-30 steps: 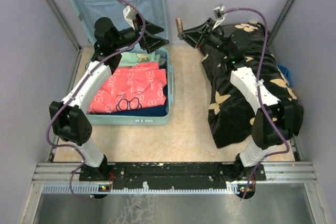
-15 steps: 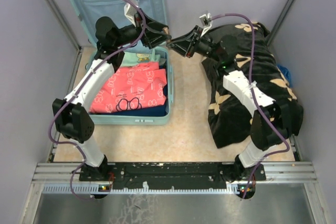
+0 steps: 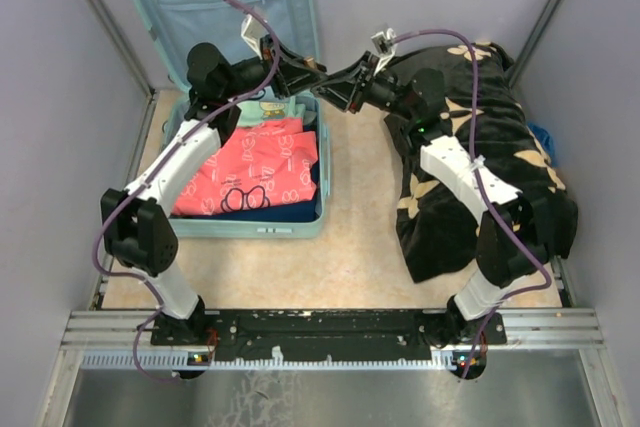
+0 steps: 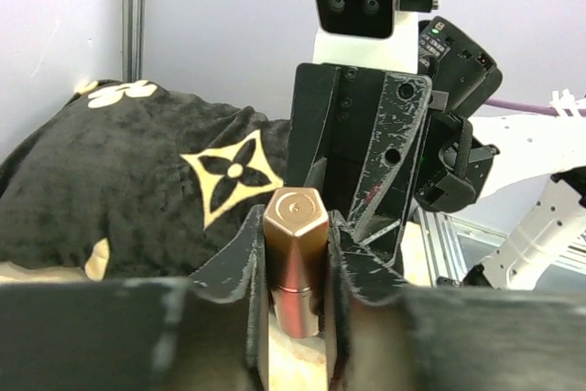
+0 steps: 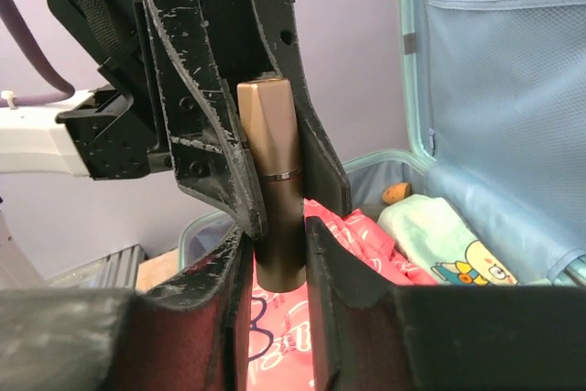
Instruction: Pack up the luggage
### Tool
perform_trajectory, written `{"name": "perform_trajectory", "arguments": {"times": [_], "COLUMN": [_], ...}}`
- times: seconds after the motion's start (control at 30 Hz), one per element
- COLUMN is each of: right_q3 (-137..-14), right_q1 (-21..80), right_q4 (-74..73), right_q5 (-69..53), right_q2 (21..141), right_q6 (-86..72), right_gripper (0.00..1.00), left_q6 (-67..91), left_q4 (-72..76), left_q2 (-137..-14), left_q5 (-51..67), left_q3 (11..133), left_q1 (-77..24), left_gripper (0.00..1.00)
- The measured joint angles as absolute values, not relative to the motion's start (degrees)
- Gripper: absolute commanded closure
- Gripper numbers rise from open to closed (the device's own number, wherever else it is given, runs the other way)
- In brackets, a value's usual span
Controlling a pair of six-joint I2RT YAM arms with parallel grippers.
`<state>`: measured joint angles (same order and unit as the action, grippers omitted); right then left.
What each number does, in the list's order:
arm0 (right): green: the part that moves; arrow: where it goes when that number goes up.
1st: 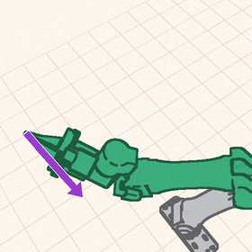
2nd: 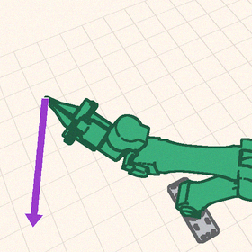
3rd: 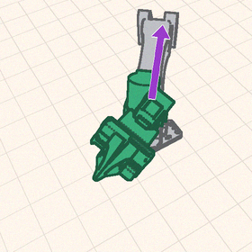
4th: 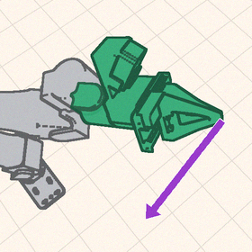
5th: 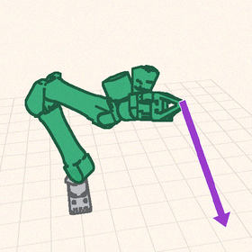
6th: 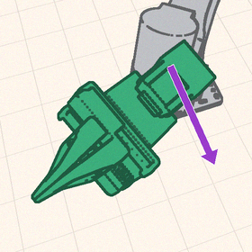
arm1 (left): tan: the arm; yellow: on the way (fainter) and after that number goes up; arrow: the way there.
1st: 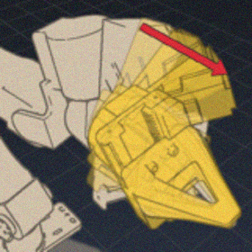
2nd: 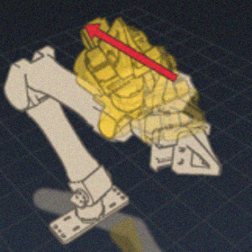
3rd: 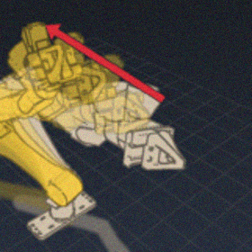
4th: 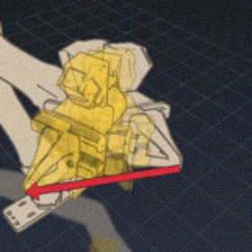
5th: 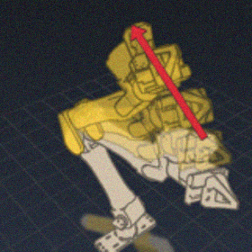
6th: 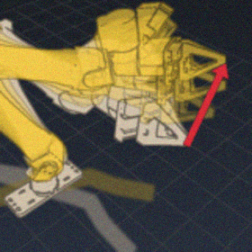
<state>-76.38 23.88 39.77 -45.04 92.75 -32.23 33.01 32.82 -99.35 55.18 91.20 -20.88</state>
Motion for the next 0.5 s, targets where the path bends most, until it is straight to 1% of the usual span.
{"name": "perform_trajectory", "arguments": {"times": [0.07, 0.13, 0.17, 0.27, 0.33, 0.4, 0.5], "right_q3": [-76.4, -76.2, -75.7, -73.7, -72.4, -71.6, -70.7], "right_q1": [24.0, 24.2, 24.1, 23.4, 22.6, 21.6, 19.8], "right_q4": [39.6, 38.9, 38.4, 35.6, 32.9, 30.3, 26.1], "right_q5": [-45.3, -45.1, -45.0, -44.8, -44.6, -44.3, -43.2], "right_q2": [92.7, 92.6, 92.4, 91.1, 90.2, 89.4, 88.2], "right_q6": [-31.5, -30.3, -29.4, -26.5, -24.1, -22.0, -18.2], "right_gripper": [0.44, 0.32, 0.27, 0.18, 0.14, 0.08, 0.06], "left_q6": [32.7, 32.0, 31.6, 29.7, 26.5, 20.9, 10.6], "left_q4": [32.9, 32.8, 32.6, 31.0, 27.6, 22.1, 12.8], "left_q2": [-98.8, -98.1, -97.9, -96.5, -95.0, -93.6, -91.9], "left_q5": [55.2, 55.8, 55.9, 56.2, 55.2, 51.8, 43.2], "left_q3": [90.5, 89.2, 88.6, 86.0, 83.7, 82.2, 80.7], "left_q1": [-20.6, -19.6, -18.9, -15.0, -10.5, -6.0, -1.1], "left_gripper": [0.99, 0.98, 0.97, 0.97, 0.97, 0.97, 0.97]}}
